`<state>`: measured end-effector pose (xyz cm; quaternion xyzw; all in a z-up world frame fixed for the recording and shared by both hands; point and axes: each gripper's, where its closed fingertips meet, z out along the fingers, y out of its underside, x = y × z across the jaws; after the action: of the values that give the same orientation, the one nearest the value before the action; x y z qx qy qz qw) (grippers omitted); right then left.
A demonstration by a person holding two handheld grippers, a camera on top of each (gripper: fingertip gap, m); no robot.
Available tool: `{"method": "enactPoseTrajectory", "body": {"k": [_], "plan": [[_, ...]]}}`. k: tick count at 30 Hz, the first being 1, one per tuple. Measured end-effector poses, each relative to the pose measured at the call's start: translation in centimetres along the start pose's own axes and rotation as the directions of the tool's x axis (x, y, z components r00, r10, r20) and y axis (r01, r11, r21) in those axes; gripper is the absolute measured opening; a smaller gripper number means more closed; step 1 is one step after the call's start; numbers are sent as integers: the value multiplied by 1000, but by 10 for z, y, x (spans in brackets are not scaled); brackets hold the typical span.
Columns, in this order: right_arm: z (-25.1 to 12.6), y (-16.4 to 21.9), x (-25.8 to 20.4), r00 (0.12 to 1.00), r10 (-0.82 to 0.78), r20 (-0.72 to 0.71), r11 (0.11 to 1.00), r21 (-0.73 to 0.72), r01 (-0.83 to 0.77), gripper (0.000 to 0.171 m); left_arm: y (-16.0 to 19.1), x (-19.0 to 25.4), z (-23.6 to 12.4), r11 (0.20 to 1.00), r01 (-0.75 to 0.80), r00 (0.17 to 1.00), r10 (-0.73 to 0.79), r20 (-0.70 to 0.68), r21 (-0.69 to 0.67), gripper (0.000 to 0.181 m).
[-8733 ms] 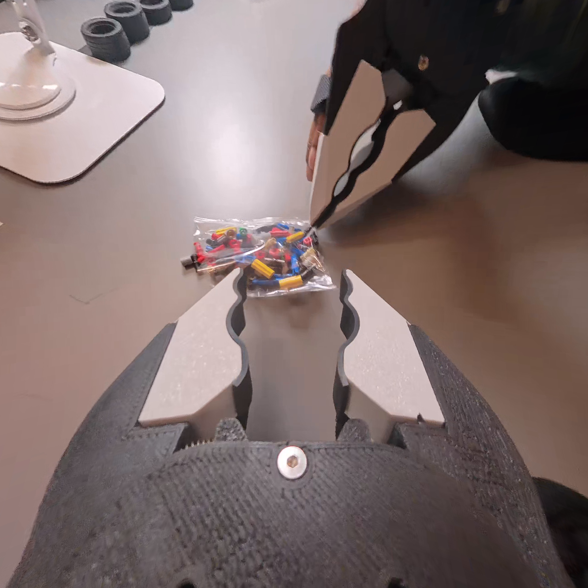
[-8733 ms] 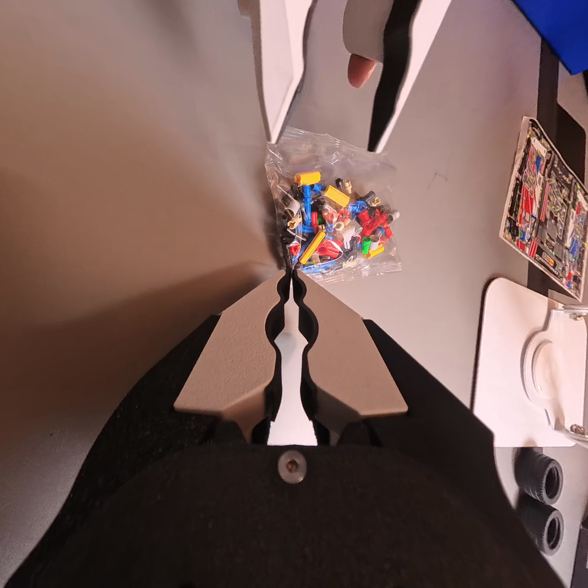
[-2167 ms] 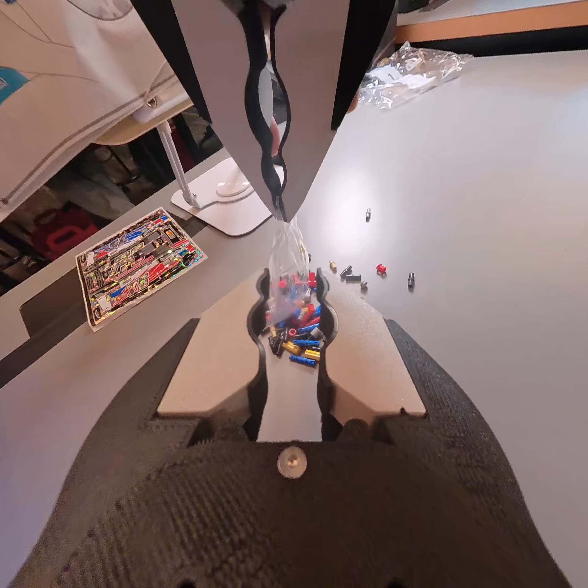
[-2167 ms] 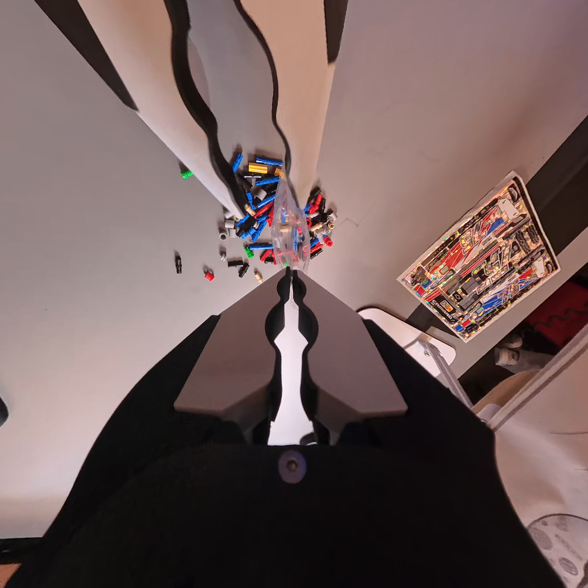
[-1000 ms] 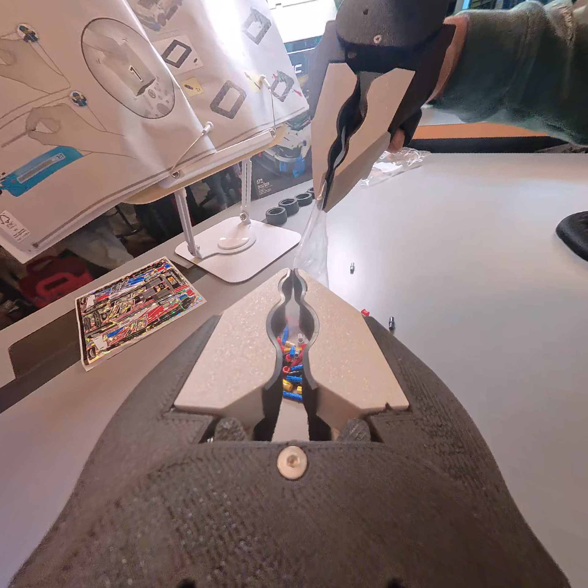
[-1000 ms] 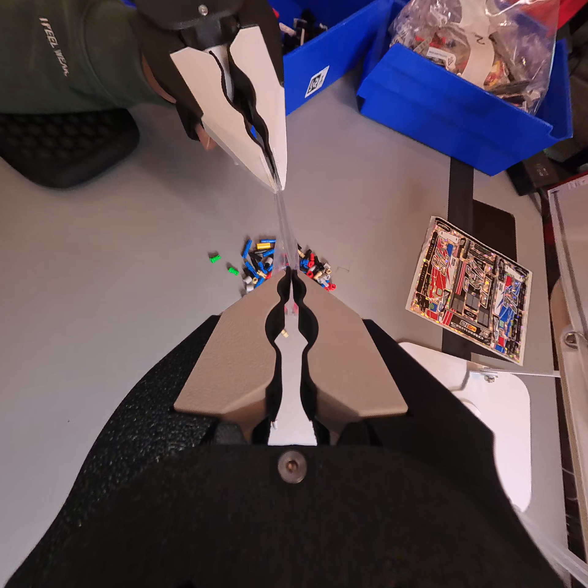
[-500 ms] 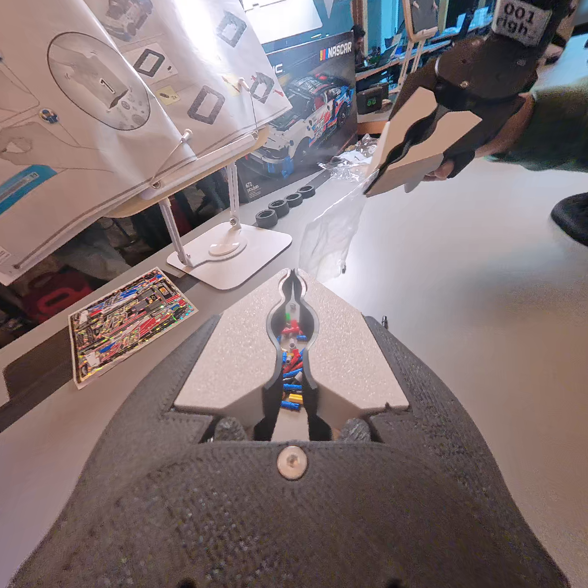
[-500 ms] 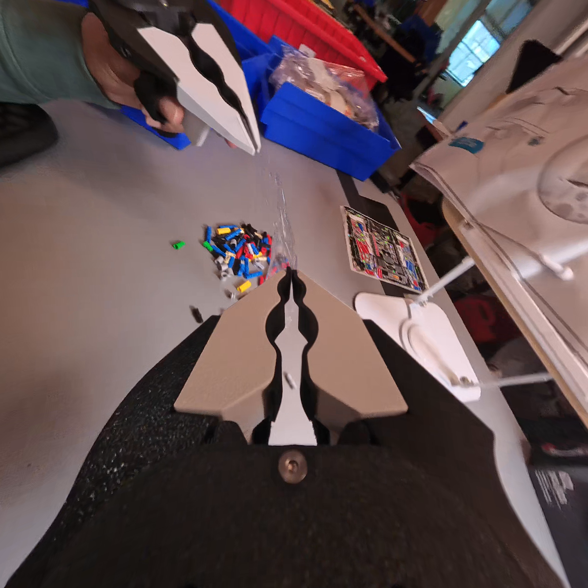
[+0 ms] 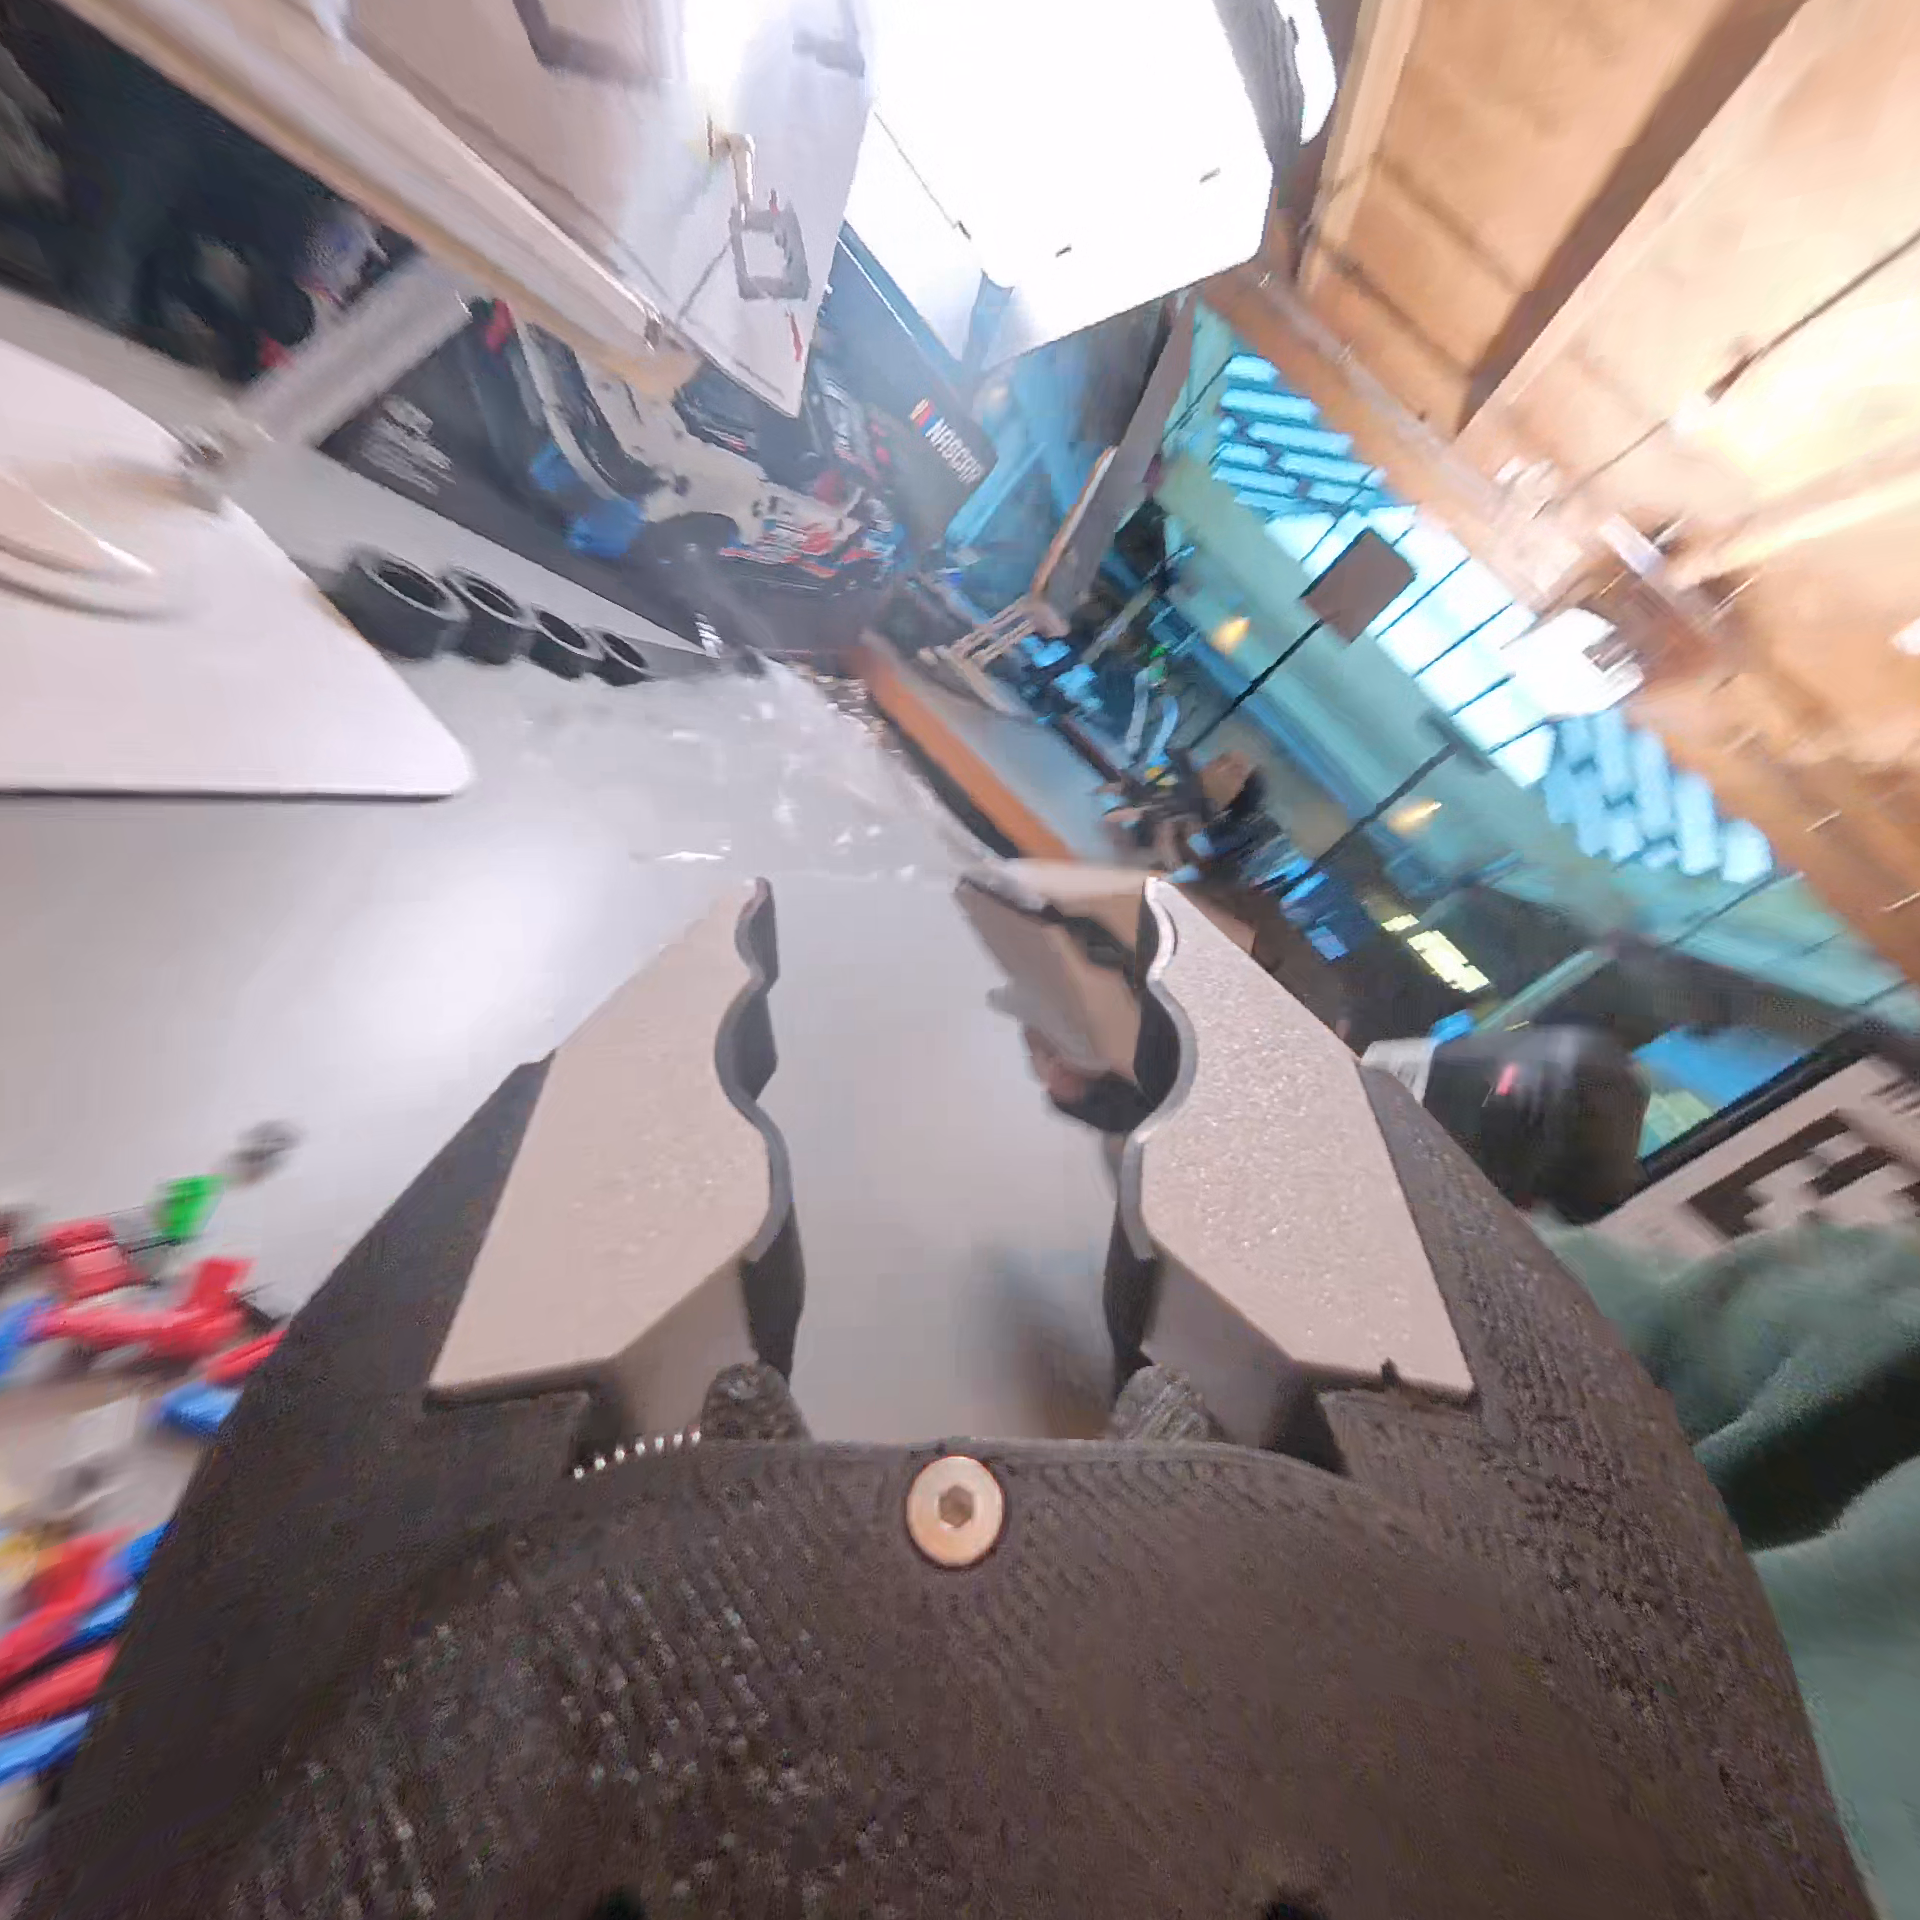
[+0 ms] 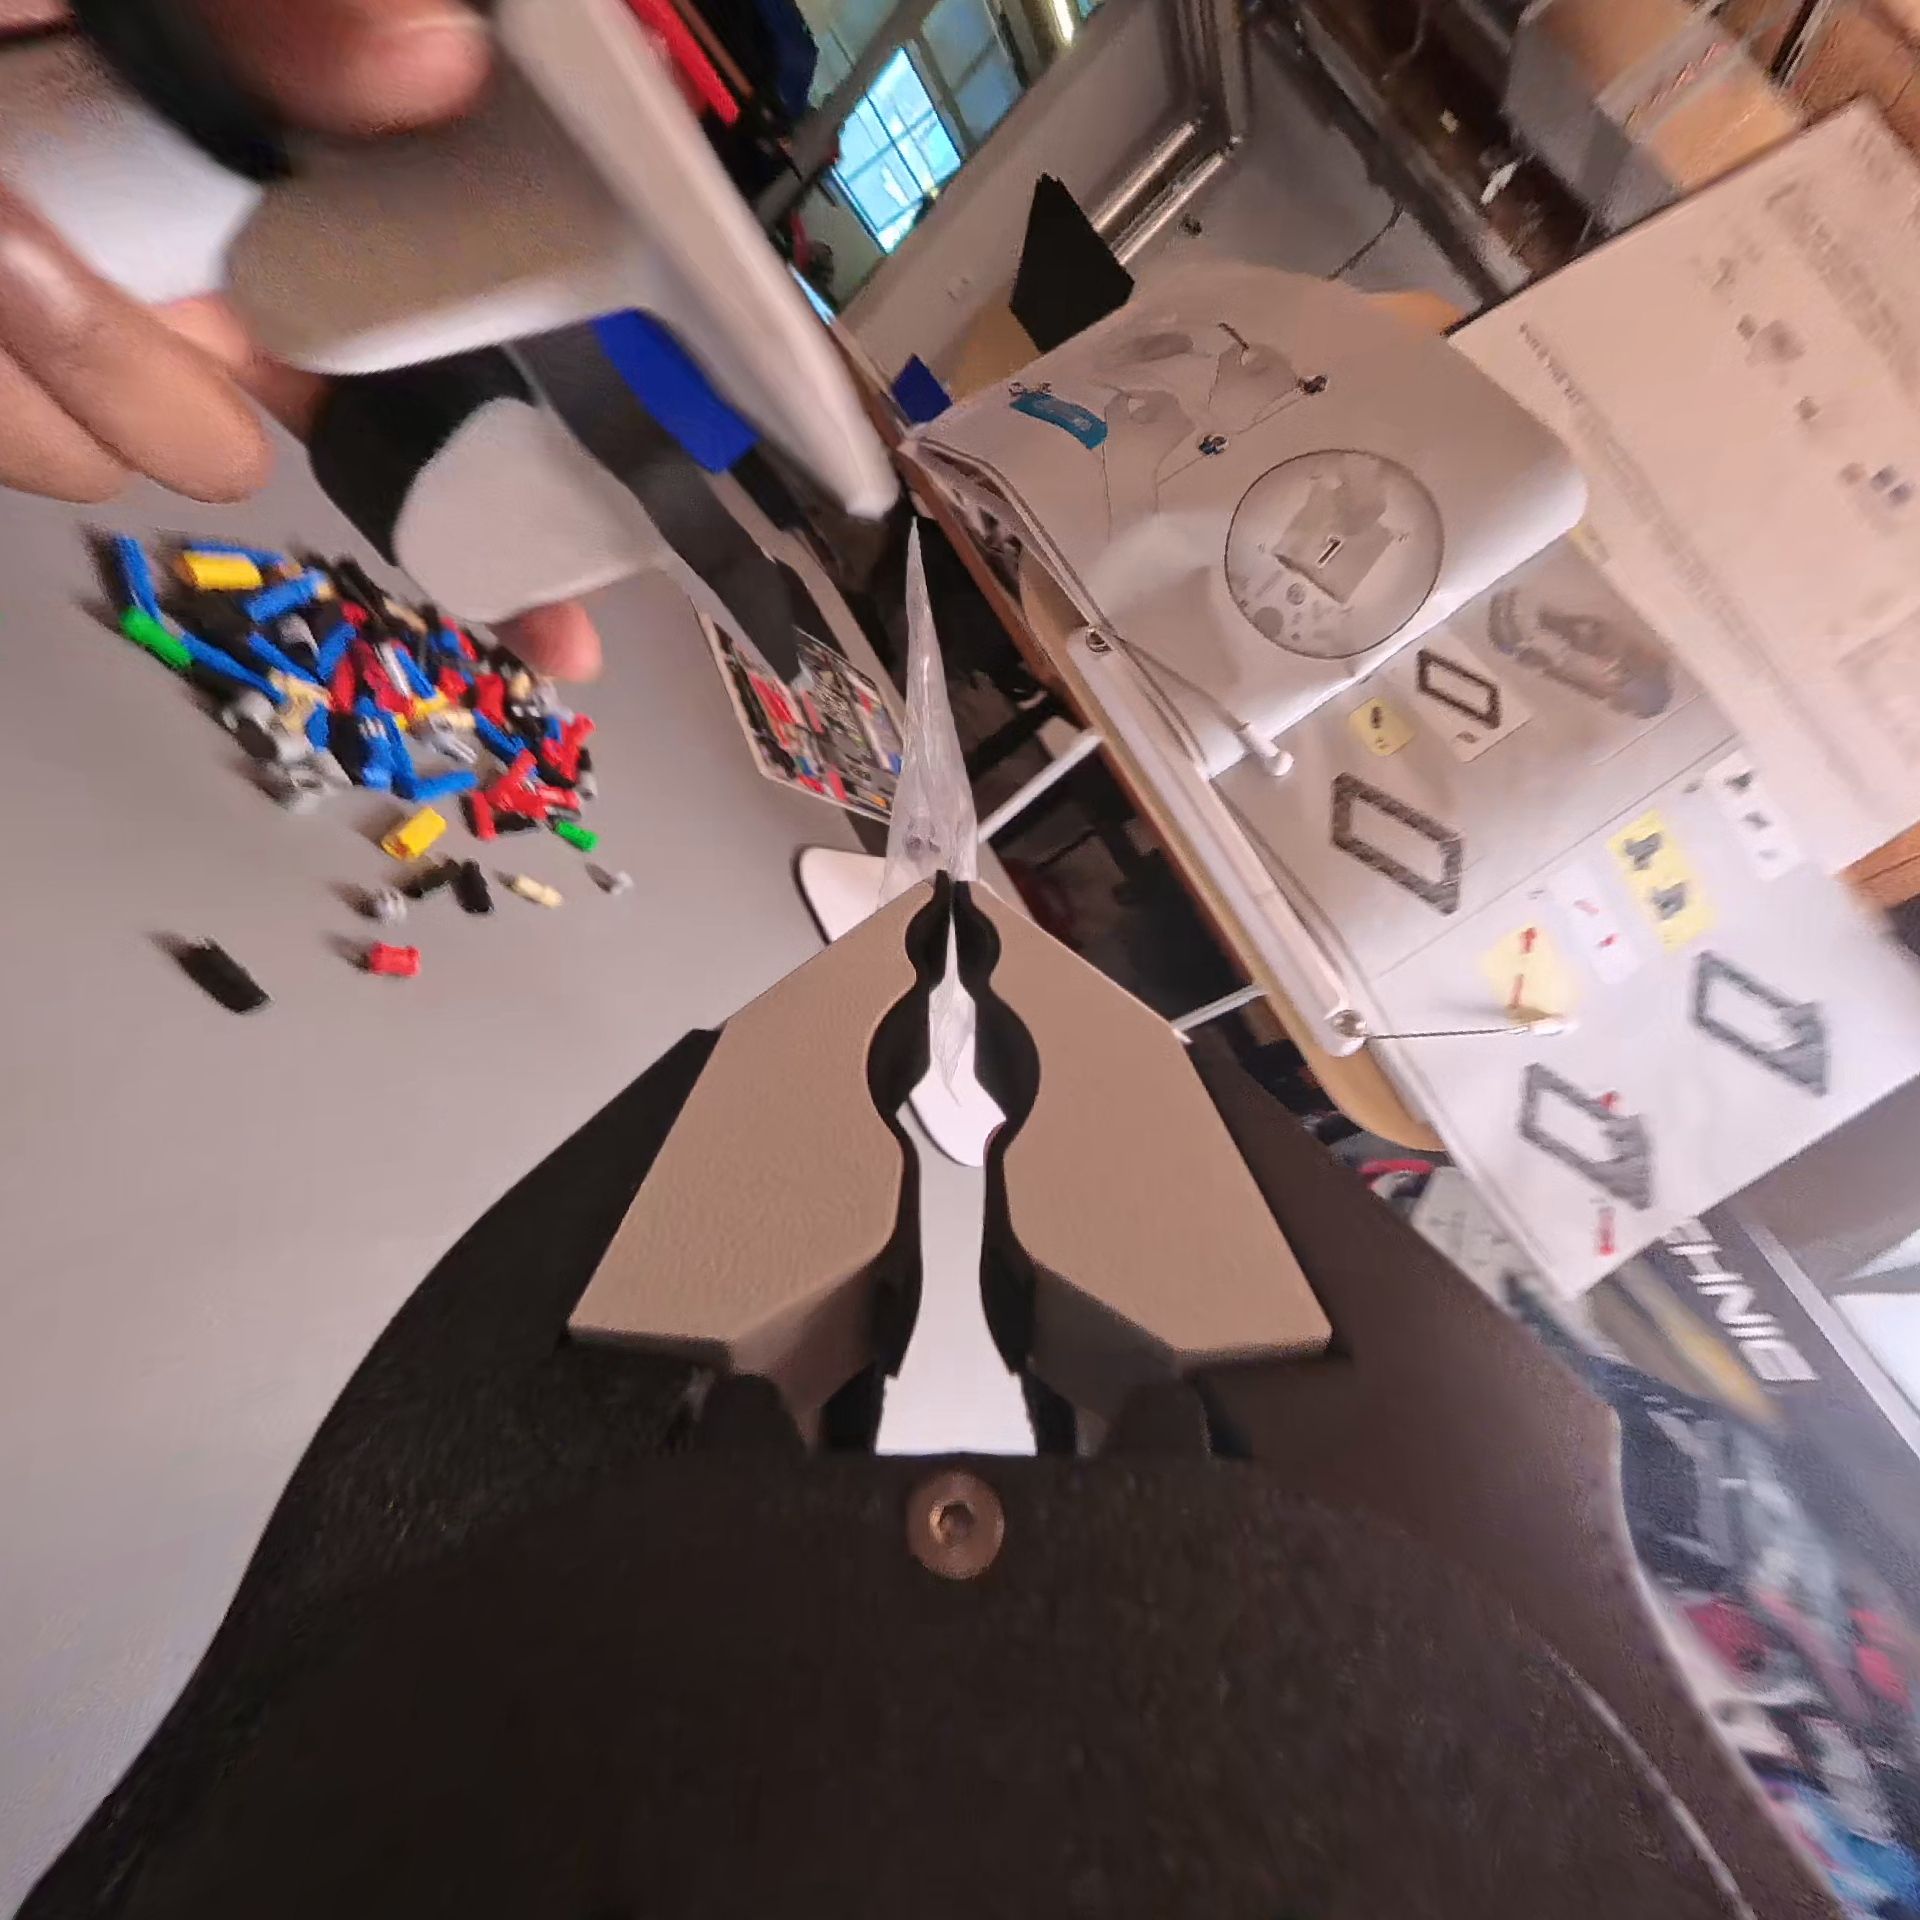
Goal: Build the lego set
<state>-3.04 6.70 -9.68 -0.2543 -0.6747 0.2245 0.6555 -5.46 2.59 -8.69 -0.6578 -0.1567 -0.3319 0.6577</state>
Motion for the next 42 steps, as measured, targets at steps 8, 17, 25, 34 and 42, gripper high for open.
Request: {"method": "enactPoseTrajectory", "body": {"k": [8, 17, 25, 34, 42], "plan": [[-6, 17, -25, 950, -310, -30, 948, -81, 306, 0, 2, -27, 51, 993, 113, 992, -114, 44, 26, 0], [-12, -5, -68, 973, -123, 197, 991, 77, 109, 9, -19, -34, 9, 995, -97, 995, 97, 13, 3, 0], [-33, -5, 4, 427, 698, 575, 540, -31, -841, 77, 3, 33, -15, 922, -371, 872, 304, -383, -113, 0], [-46, -12, -15, 191, 671, 717, 445, -182, -877, 0, 24, 28, -5, 887, -427, 867, 346, -359, -177, 0], [-54, -14, -15, 153, 659, 737, 445, -217, -869, 0, -3, 19, -17, 929, -354, 904, 310, -295, -109, 42]]}}
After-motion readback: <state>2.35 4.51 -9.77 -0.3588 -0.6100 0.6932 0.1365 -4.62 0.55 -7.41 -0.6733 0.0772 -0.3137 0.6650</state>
